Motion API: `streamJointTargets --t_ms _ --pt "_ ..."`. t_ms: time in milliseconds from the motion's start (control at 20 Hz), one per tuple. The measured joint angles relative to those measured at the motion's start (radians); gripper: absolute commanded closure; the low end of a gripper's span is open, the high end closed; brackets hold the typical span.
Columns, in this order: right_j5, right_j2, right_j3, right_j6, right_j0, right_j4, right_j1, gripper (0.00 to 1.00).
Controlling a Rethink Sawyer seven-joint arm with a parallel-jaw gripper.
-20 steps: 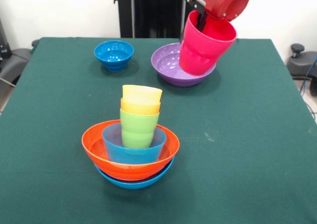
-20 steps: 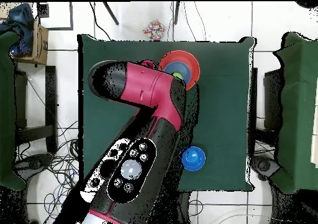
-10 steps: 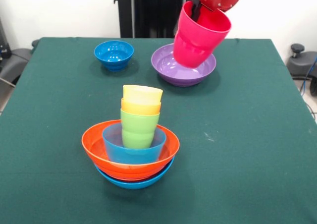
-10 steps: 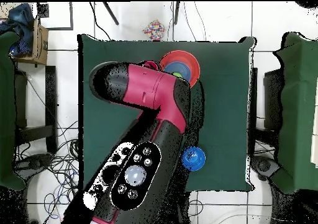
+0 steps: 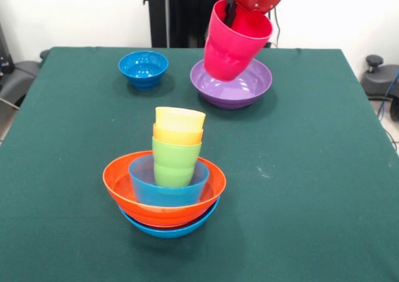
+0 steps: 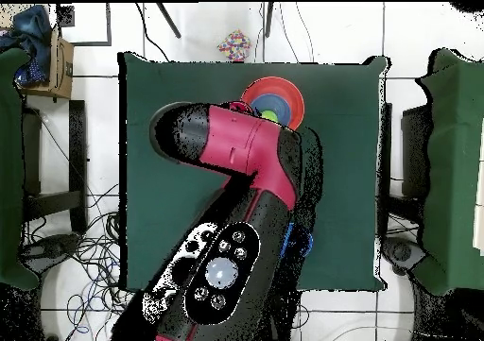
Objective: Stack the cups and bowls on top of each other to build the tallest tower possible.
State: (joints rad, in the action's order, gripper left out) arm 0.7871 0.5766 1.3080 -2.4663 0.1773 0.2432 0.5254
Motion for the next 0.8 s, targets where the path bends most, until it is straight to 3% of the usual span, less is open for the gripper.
streamJointTargets --t_ms 800 --pt "0.0 -0.04 0.02 0.0 -0.055 -0.004 0.0 1.0"
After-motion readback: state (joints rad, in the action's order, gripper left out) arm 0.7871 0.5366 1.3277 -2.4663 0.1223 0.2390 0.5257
